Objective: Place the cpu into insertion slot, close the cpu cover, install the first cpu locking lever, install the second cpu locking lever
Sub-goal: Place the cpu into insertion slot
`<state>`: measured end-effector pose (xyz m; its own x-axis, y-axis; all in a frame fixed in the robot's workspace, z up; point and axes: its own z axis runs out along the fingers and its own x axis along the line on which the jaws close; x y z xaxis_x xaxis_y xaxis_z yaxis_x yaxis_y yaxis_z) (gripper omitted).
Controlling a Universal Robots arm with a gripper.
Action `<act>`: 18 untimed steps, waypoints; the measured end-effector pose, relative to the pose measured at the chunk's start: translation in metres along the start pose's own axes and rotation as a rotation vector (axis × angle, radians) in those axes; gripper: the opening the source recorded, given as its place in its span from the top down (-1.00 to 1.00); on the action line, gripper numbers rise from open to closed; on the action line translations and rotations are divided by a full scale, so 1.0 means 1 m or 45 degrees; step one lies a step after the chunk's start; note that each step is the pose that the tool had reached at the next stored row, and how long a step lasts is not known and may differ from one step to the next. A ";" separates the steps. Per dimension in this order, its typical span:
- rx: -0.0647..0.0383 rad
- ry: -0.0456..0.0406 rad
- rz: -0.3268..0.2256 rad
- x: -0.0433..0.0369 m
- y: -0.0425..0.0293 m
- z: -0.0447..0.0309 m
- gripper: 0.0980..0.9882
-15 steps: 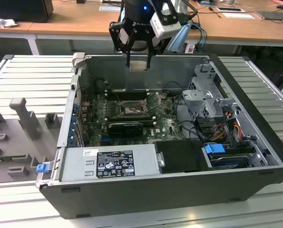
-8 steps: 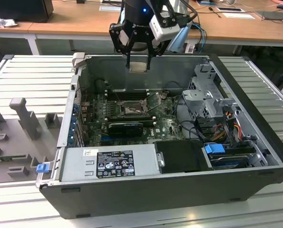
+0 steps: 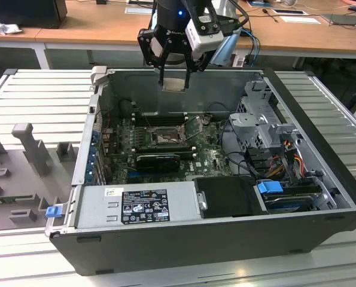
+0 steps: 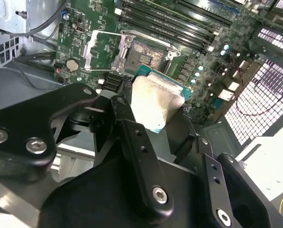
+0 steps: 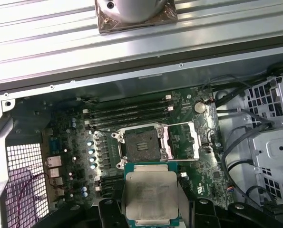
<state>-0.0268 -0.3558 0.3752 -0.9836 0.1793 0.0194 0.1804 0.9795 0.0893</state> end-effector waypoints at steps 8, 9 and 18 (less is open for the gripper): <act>-0.001 -0.005 0.056 0.0000 0.0000 0.0000 0.03; -0.001 -0.006 0.062 0.0000 0.0000 0.0000 0.03; -0.003 -0.012 0.135 0.0000 0.0000 0.0000 0.03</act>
<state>-0.0268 -0.3558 0.3751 -0.9590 0.2828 0.0194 0.2834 0.9548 0.0893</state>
